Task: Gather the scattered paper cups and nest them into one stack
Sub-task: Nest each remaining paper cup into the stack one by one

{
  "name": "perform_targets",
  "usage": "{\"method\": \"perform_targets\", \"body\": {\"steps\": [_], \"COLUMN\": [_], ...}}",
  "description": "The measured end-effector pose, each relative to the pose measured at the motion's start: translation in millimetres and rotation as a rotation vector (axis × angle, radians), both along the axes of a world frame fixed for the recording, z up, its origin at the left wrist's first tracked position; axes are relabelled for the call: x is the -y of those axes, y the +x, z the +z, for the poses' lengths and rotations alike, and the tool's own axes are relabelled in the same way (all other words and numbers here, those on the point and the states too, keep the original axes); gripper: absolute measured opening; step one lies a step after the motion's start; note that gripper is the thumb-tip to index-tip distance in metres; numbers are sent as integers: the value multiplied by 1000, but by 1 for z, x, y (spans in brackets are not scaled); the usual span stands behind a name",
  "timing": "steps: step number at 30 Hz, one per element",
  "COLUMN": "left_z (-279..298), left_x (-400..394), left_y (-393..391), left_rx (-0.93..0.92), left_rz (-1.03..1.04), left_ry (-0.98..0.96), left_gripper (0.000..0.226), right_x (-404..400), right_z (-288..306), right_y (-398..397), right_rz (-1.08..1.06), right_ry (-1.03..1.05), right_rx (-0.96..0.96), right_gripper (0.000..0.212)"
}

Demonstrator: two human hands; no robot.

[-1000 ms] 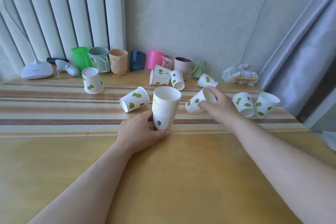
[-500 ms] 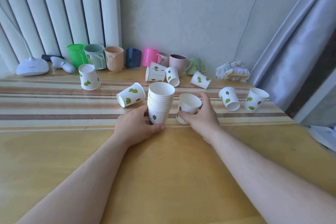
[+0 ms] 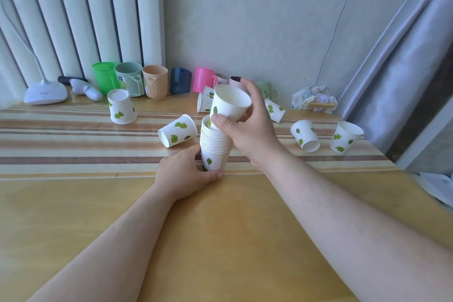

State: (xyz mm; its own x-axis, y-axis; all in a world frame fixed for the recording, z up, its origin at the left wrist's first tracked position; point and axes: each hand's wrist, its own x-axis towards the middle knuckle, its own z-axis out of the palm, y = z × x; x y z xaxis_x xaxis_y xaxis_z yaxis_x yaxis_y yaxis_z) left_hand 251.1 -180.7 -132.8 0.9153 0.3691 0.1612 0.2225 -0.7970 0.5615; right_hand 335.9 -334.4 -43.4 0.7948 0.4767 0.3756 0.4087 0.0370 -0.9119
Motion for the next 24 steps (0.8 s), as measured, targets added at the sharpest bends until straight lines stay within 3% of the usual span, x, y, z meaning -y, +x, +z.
{"method": "perform_targets", "body": {"steps": [4, 6, 9, 12, 15, 18, 21, 24], "left_z": [0, -1, -2, -1, -2, -3, -2, -3], "left_x": [1, 0, -1, -1, -2, -2, -3, -3], "left_y": [0, 0, 1, 2, 3, 6, 7, 7], "left_rx": [6, -1, -22, -27, -31, -33, -33, -30], "left_rz": [7, 11, 10, 13, 21, 21, 23, 22], "left_ry": [4, -1, -14, -19, -13, -10, -13, -19], "left_gripper": [58, 60, 60, 59, 58, 55, 55, 58], "right_x": [13, 31, 64, 98, 122, 131, 128, 119], "right_z": [-11, -15, -28, -47, -53, -65, -77, -78], "right_y": [2, 10, 37, 79, 112, 141, 161, 167], "right_rz": [-7, -57, -301, -626, -769, -787, -704, -666], "right_ry": [-117, -137, -157, -417, -602, -588, -546, -580], "right_rx": [-26, -17, -14, 79, 65, -119, -268, -263], "right_gripper": [97, 83, 56, 62, 66, 72, 51, 45]}}
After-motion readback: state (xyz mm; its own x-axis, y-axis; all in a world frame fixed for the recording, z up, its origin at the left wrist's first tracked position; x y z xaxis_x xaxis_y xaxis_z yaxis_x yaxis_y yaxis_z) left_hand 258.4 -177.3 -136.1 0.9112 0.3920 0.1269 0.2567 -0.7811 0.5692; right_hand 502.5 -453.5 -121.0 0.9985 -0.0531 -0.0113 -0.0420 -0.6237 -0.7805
